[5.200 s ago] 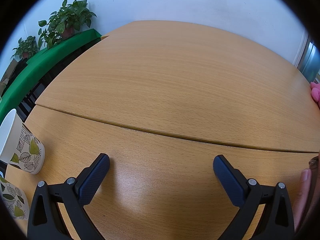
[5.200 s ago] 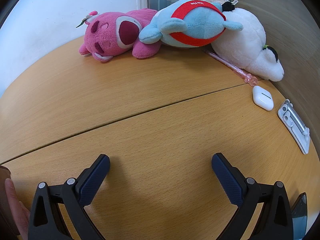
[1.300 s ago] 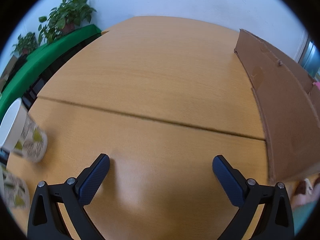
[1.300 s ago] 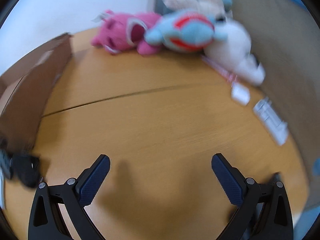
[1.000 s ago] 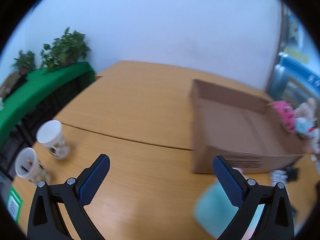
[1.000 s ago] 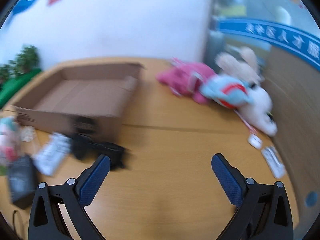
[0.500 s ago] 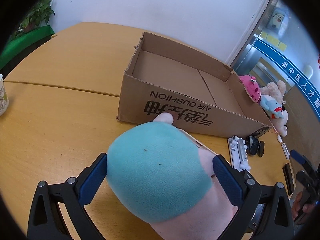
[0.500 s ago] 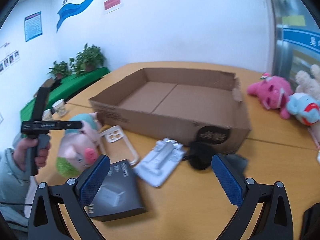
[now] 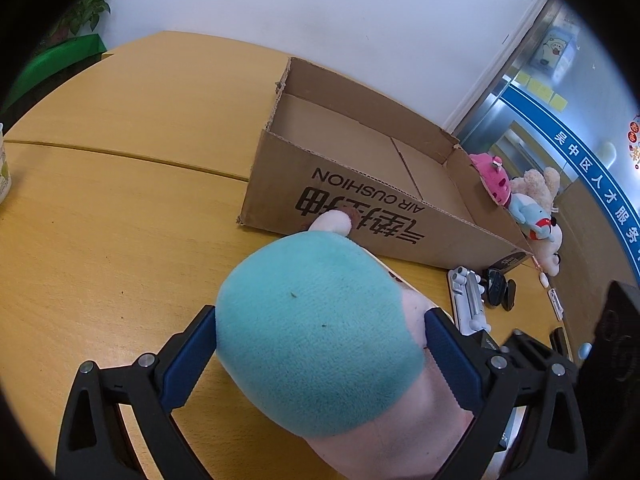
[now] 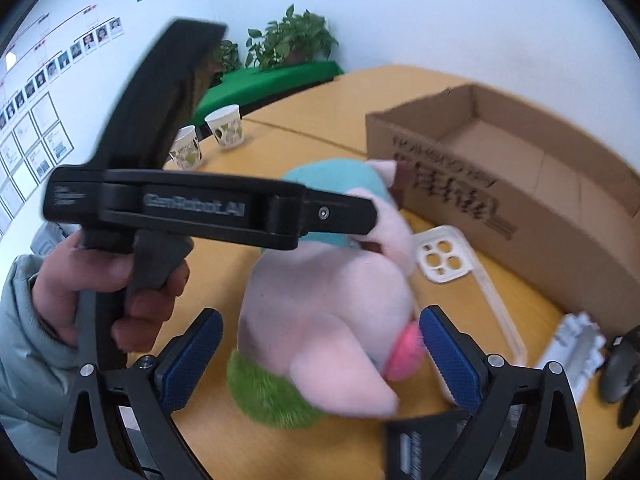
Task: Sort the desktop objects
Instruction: 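Grasp the pink pig plush with the right gripper, then carry the pig plush into the cardboard box and open the right gripper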
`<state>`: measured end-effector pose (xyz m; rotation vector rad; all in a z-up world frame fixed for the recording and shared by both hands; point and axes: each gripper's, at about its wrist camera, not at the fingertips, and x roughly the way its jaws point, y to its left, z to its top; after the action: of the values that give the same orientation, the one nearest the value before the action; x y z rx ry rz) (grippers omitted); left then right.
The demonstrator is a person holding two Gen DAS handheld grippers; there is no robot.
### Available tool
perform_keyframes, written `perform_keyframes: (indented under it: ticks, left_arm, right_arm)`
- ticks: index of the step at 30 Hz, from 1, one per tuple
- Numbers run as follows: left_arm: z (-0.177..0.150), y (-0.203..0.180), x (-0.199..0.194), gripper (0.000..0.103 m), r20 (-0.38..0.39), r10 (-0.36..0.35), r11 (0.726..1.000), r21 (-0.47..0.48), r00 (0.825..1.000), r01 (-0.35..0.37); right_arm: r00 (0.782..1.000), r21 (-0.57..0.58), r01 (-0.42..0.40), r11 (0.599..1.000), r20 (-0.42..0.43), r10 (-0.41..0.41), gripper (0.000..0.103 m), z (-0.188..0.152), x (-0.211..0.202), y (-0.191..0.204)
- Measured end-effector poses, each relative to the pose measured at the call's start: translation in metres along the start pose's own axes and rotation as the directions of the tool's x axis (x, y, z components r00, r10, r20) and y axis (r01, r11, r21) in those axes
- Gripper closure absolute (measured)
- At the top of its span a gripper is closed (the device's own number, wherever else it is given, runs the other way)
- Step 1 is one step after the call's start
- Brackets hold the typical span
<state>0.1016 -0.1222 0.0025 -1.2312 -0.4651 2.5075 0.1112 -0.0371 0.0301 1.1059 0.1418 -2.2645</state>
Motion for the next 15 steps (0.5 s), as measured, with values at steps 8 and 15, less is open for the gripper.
perform_keyframes:
  ticks: [8,15]
  left_arm:
    - [0.0,-0.009,-0.004,0.015,-0.002,-0.015,1.0,0.023,1.0,0.015]
    - [0.01,-0.034,-0.025,0.02,0.049,0.0,0.997,0.071,0.999,-0.003]
  right_arm:
    - [0.998,0.026,0.041,0.999,-0.044,-0.04,0.019,-0.008,0.012,0.006]
    - [0.999,0.088,-0.047,0.995,0.006,0.046,0.025,-0.009,-0.012,0.005]
